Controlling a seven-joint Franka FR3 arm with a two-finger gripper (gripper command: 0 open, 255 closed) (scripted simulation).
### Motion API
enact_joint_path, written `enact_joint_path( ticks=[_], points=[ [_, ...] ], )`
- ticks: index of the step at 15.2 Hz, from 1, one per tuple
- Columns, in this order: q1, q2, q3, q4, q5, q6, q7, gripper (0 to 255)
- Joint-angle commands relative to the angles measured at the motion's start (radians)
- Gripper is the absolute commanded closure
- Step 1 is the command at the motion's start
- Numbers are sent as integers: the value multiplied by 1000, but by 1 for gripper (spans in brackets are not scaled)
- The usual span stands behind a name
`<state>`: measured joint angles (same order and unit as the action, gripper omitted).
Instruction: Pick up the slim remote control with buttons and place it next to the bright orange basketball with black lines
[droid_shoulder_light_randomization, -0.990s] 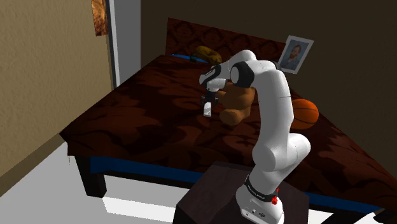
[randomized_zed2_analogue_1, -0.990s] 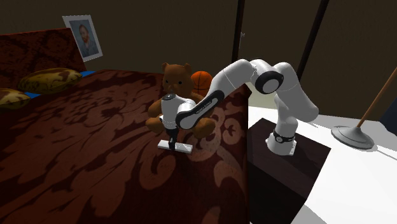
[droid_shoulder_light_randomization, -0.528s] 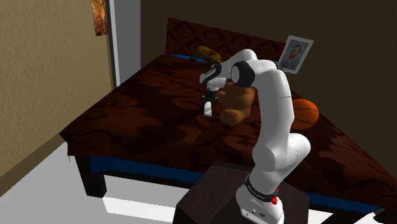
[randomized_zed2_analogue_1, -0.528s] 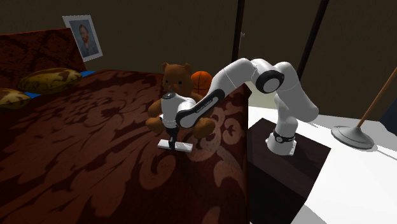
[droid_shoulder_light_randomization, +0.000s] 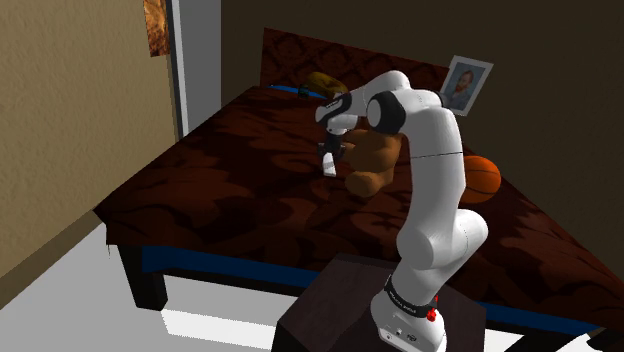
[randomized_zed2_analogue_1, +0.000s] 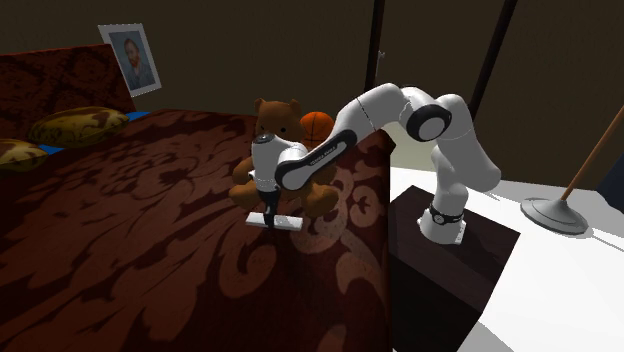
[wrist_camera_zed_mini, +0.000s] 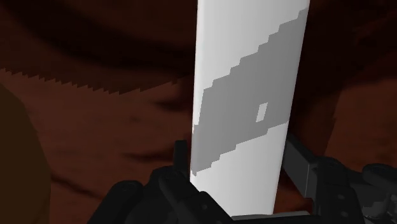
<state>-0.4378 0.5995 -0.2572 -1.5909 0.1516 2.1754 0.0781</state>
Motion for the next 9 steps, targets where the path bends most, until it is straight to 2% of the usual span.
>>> enact_joint_path(
  ticks=[1,9],
  points=[
    [2,-14,-3,8,-4,-21,2,255],
    [6,-61,-11,44,-18,-104,10,255]
  ],
)
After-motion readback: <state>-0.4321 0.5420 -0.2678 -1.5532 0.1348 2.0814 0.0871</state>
